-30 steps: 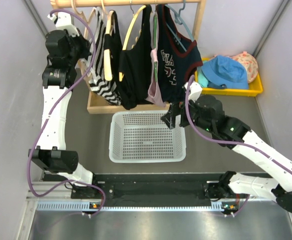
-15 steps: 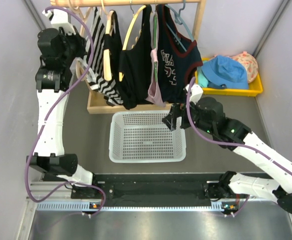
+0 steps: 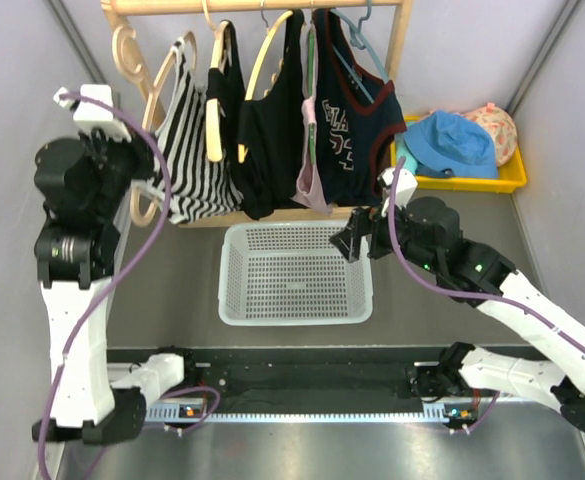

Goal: Remove the tank top from the hanger
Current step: Pick up the hanger from the clothesline.

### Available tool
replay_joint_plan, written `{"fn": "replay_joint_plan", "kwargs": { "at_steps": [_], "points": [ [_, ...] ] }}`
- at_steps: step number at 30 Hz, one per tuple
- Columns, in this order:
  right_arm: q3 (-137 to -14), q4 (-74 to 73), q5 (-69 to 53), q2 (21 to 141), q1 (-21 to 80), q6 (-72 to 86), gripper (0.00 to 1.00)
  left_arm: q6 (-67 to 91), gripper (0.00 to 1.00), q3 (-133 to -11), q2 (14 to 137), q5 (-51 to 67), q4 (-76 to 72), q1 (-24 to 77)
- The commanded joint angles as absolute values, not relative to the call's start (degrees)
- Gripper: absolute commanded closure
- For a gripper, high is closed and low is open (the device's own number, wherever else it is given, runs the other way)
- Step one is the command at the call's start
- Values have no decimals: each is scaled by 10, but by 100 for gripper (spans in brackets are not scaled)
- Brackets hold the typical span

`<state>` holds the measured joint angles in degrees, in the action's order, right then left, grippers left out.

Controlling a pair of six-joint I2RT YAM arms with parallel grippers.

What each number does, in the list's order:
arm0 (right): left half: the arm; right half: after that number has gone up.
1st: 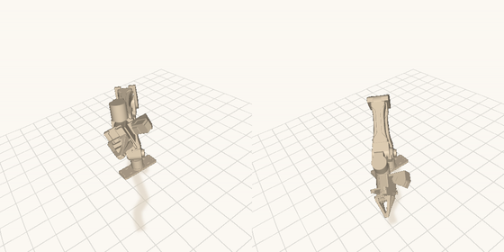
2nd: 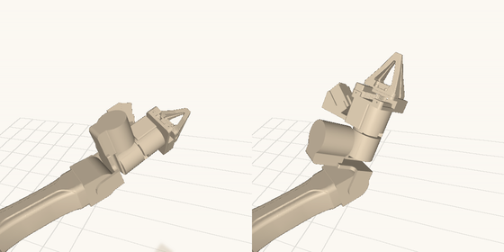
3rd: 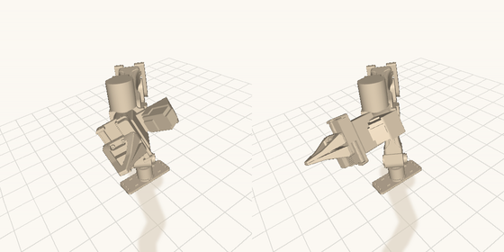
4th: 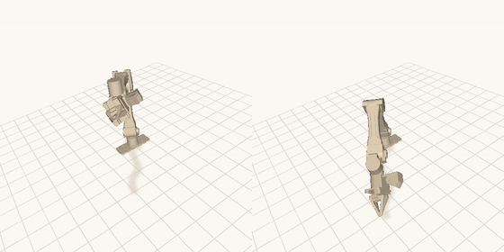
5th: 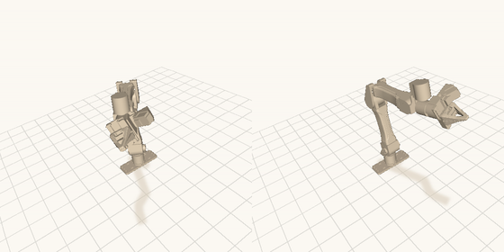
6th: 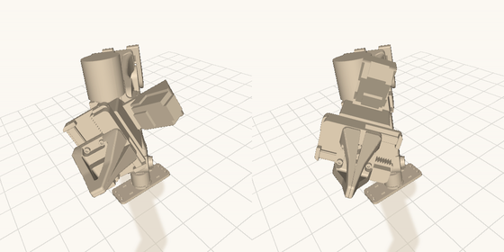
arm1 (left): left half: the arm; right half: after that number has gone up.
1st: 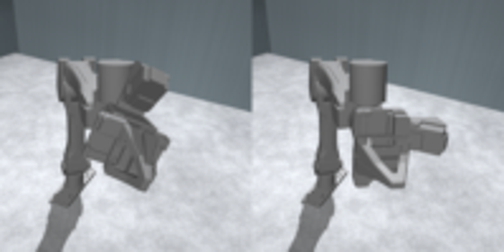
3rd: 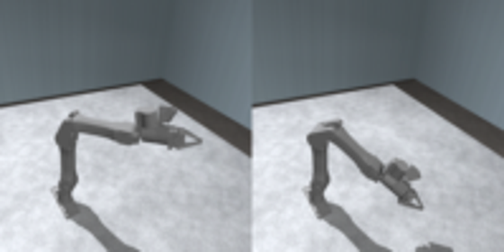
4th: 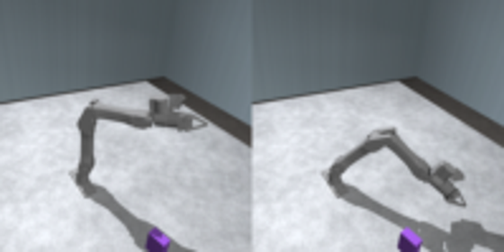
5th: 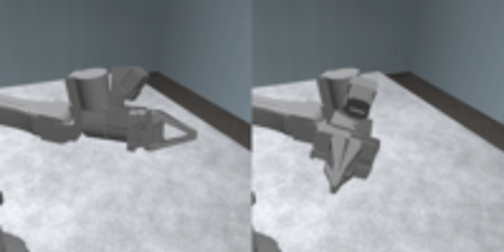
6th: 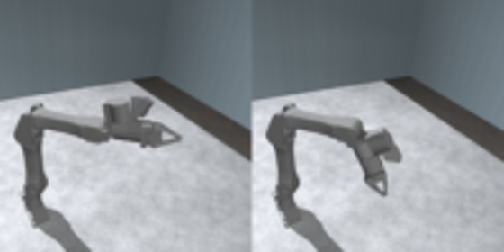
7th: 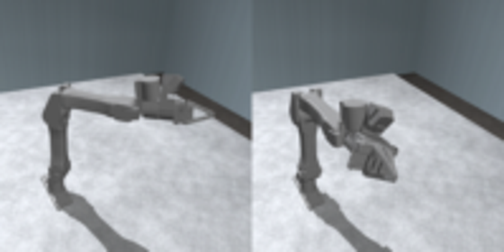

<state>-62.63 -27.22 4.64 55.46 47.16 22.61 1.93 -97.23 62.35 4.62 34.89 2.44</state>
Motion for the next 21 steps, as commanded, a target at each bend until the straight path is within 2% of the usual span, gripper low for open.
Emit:
{"fn": "replay_joint_plan", "kwargs": {
  "at_steps": [1,5,13,16,21],
  "points": [
    [-647,-265,53,536,481,221,8,10,100,-963,558,40,343,25],
    [-645,-265,44,537,481,223,8,12,100,-1028,547,57,339,25],
    [-630,-254,31,530,481,226,7,19,100,-1200,577,182,264,24],
    [-628,-253,32,530,481,226,7,14,100,-1239,592,234,244,23],
    [-627,-252,33,530,481,225,7,10,100,-1290,607,250,236,19]
  ]
}}
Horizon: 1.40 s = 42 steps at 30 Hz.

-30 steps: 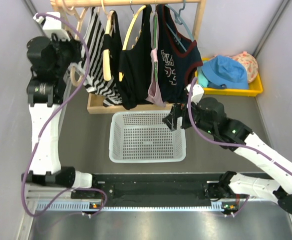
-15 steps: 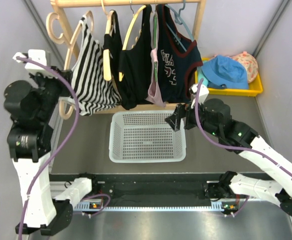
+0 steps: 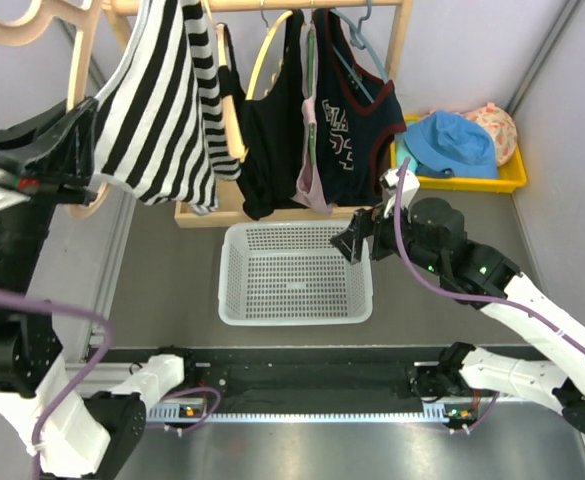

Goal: Remove the tank top from the hanger
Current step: Pick up the hanger from the clothesline.

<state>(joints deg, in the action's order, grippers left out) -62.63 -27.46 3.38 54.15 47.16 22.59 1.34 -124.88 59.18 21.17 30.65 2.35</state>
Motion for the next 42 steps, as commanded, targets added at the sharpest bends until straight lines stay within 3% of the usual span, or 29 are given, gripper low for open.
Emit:
{"fn": "replay_joint_plan", "kwargs": {
  "at_steps": [1,7,10,19,30,35,42],
  "points": [
    [-627,-252,33,531,481,225,7,7,100,-1298,608,250,236,19],
    [-633,-256,37,533,480,223,7,-10,95,-1338,607,266,262,18],
    [-634,-255,37,532,481,223,7,-9,87,-1310,587,346,280,10],
    [-637,-250,40,515,481,225,7,17,88,-1088,504,424,231,-39],
    [-628,-238,61,476,481,226,7,69,94,-1005,526,518,128,-44],
    [-642,-235,62,468,481,215,6,43,96,-985,533,618,190,-45],
    [-699,-221,60,470,480,160,4,-47,96,-911,477,634,298,-44]
  ]
}}
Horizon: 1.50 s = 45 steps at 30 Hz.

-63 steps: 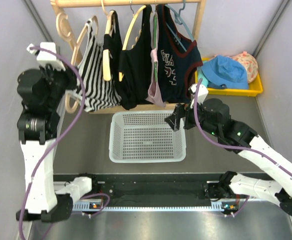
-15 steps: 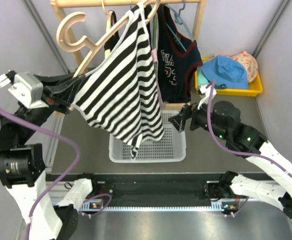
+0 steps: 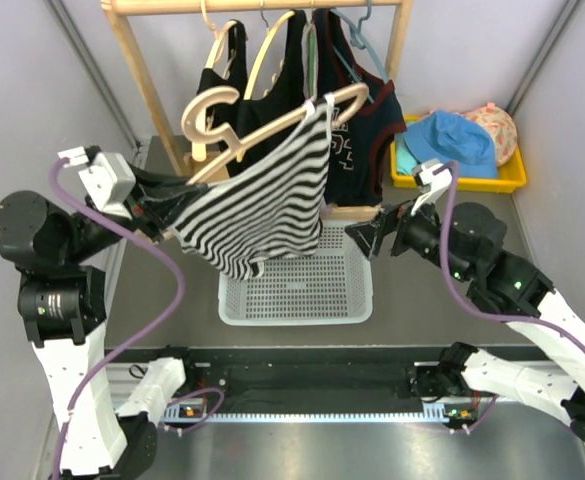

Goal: Remove the tank top from the hanger
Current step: Pick up the hanger from the clothesline, then remove the tank top from the hanger.

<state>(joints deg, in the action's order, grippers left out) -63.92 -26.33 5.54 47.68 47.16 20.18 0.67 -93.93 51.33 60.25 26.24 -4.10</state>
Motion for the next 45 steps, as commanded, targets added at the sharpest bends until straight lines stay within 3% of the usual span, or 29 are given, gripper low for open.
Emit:
{"fn": "replay_joint_plan", "kwargs": {
  "at_steps": [1,12,31,40,45],
  "points": [
    [-707,-216,60,470,481,150,3,-47,96,-904,471,634,304,-44],
    [-745,-135,2,511,481,148,4,-57,97,-817,426,628,323,-45],
    [-770,-44,-68,611,481,178,15,-39,98,-784,423,628,292,-44],
    [-778,-19,-83,637,481,187,33,-28,98,-778,421,633,288,-45],
    [-787,-18,-95,651,481,196,55,-33,98,-771,421,628,287,-44]
  ]
}}
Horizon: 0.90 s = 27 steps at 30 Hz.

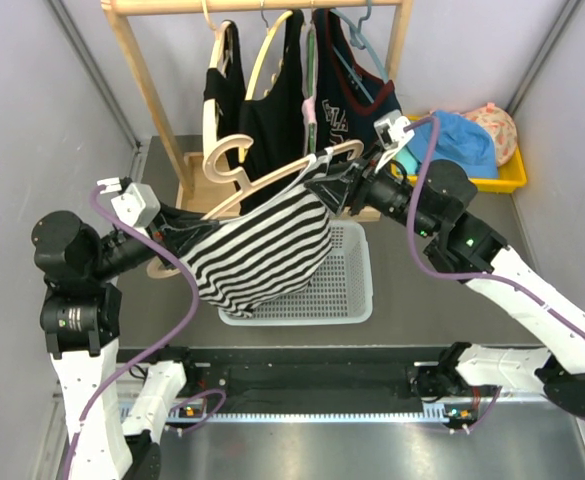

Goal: Remove the tank top from the hanger

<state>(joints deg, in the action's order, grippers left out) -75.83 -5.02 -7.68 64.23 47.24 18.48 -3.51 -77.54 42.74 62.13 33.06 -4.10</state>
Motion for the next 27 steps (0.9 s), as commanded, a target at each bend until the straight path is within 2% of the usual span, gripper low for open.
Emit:
{"fn": "replay_joint_plan", "kwargs": {
  "at_steps": [1,2,5,11,15,18,20,27],
  "points": [
    [-789,-23,-94,652,481,195,60,-35,98,-770,421,628,288,-44],
    [-788,-31,-92,650,481,194,68,-36,98,-770,421,626,288,-44],
    [-781,-46,-81,637,481,191,81,-40,98,-771,421,623,288,-44],
    [-770,-83,-19,599,480,181,95,-41,98,-773,425,622,284,-45],
    [-764,-113,26,573,435,205,99,-47,98,-773,424,621,284,-44],
    [-755,-127,2,566,319,270,100,-47,98,-777,423,623,284,-44],
    [-737,-120,-60,564,232,313,100,-49,98,-780,423,625,286,-44],
    [-721,-119,-33,569,200,286,100,-69,98,-792,425,642,330,-44]
  ]
}}
